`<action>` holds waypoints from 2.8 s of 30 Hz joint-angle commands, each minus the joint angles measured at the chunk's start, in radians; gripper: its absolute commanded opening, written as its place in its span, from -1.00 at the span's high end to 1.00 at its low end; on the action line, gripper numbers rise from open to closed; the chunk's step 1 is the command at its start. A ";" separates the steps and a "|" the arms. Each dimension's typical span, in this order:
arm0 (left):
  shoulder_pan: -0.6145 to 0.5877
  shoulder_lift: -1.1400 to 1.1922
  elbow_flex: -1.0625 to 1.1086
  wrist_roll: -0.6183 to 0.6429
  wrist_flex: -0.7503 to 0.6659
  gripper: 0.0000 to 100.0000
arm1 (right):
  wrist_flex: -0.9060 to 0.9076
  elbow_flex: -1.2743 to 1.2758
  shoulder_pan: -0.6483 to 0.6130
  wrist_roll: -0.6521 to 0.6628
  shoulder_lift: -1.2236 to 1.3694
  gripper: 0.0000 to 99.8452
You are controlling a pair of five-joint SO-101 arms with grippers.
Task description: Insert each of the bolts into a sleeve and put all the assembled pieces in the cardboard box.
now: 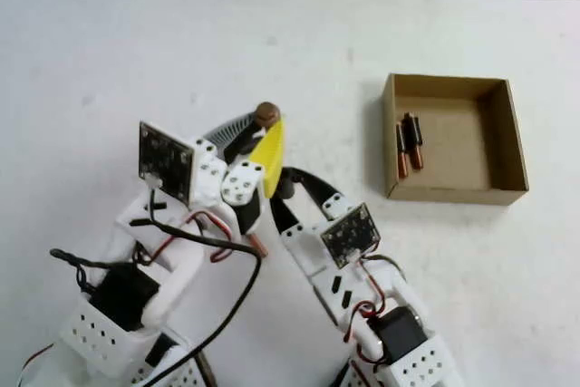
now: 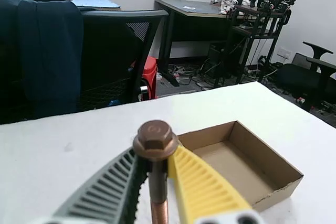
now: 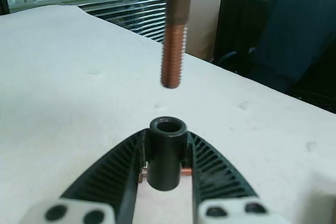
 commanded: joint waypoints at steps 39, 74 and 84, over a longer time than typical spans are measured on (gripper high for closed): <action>0.021 0.001 0.083 0.086 -0.124 0.95 | -0.027 -0.012 0.021 0.008 -0.013 0.96; 0.021 -0.002 0.164 0.130 -0.086 0.95 | -0.027 0.002 -0.002 0.015 -0.015 0.96; 0.018 -0.002 0.183 0.124 -0.064 0.95 | -0.025 0.002 -0.001 0.017 -0.015 0.96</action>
